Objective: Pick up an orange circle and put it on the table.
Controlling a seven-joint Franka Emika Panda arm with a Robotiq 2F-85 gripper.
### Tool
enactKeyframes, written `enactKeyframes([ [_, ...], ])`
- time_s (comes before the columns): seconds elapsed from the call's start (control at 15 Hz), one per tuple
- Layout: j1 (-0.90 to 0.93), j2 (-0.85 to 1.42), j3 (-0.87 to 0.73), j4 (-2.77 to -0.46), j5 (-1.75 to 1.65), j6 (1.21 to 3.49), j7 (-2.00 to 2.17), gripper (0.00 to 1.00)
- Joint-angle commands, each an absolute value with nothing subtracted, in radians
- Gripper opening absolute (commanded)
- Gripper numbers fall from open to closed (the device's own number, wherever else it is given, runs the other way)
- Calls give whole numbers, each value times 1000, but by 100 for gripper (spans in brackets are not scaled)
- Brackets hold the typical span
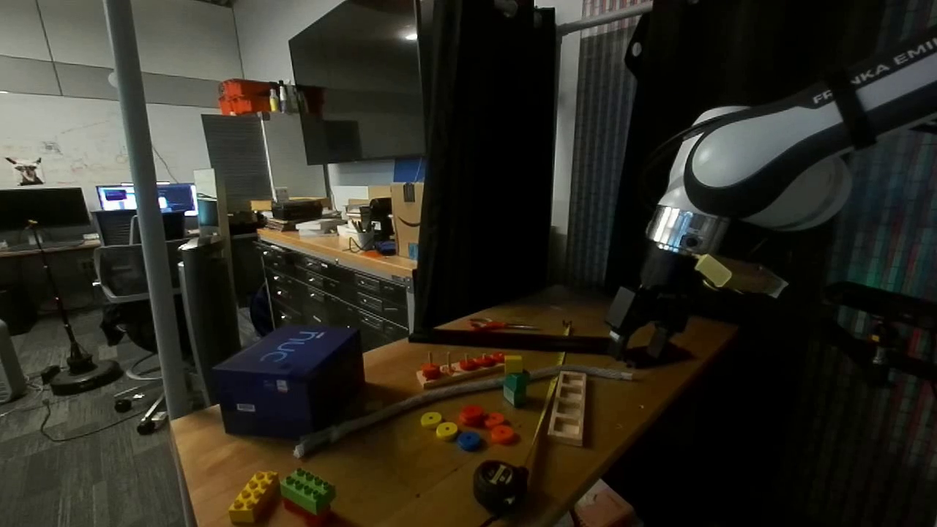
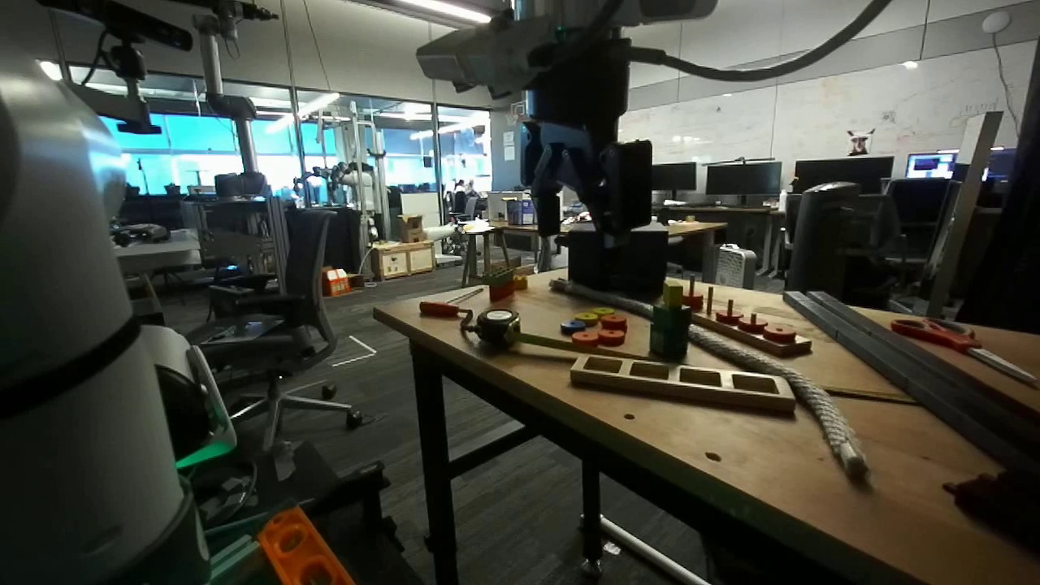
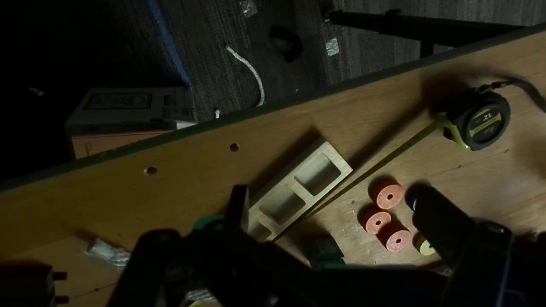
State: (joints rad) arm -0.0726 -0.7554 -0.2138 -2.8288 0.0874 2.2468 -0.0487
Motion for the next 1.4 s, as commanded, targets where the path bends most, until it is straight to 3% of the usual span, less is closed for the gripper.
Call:
enactKeyframes([
  [0.0,-89,-753,-197,-2827,102,2242,-60,100],
  [0.6,-67,-501,-53,-2597,-8,2203,-21,100],
  [1.33,21,-92,90,-2028,-338,1896,-156,100],
])
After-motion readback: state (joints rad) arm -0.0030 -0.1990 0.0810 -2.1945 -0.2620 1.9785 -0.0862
